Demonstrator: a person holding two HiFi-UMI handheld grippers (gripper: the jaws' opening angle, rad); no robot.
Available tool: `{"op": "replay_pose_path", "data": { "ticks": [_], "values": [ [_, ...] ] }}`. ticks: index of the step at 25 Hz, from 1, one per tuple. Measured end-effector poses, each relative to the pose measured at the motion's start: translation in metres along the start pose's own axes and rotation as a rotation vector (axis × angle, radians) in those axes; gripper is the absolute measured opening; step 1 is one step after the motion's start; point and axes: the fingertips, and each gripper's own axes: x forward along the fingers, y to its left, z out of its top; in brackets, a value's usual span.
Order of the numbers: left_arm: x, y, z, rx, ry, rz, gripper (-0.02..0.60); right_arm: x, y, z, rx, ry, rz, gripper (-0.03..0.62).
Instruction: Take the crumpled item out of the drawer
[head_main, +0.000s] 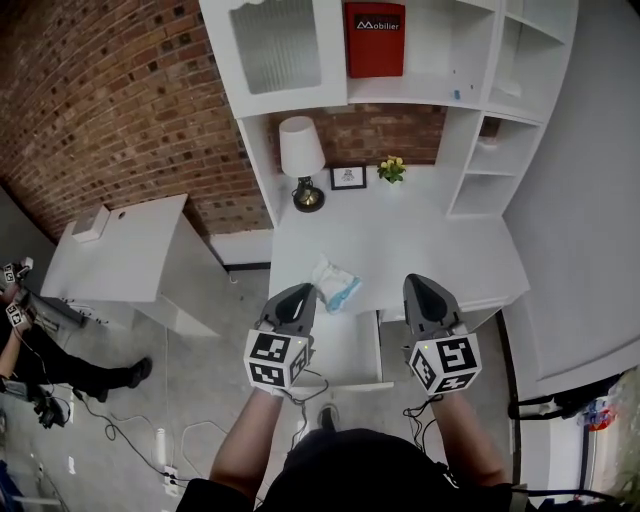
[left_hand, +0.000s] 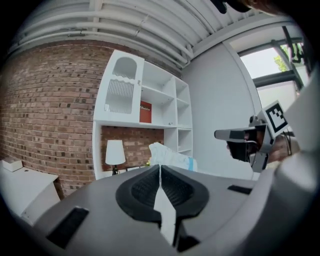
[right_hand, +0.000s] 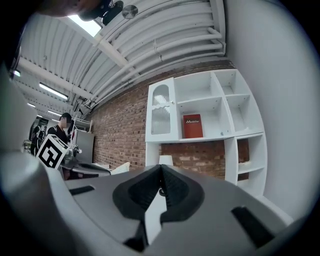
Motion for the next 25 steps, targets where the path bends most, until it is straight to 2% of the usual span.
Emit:
{"op": "replay_pose_path", "data": {
  "ticks": [10, 15, 19, 25],
  "values": [
    [-0.021, 0.003, 0.065, 0.0, -0.156, 0.002, 0.02, 0.002, -0.001, 0.033, -0.029, -0.081, -0.004, 0.0],
    [-0.034, 0.019, 0.093, -0.028, -0.236, 0.027, 0.02, 0.001, 0.006, 0.051, -0.068, -0.122, 0.015, 0.0],
    [-0.043, 0.027, 0.104, -0.064, -0.277, 0.038, 0.02, 0.0, 0.005, 0.058, -0.072, -0.134, 0.014, 0.0],
    [-0.055, 0.031, 0.116, -0.073, -0.319, 0.041, 0.02, -0.003, -0.001, 0.069, -0.044, -0.148, -0.021, 0.0]
  ]
}}
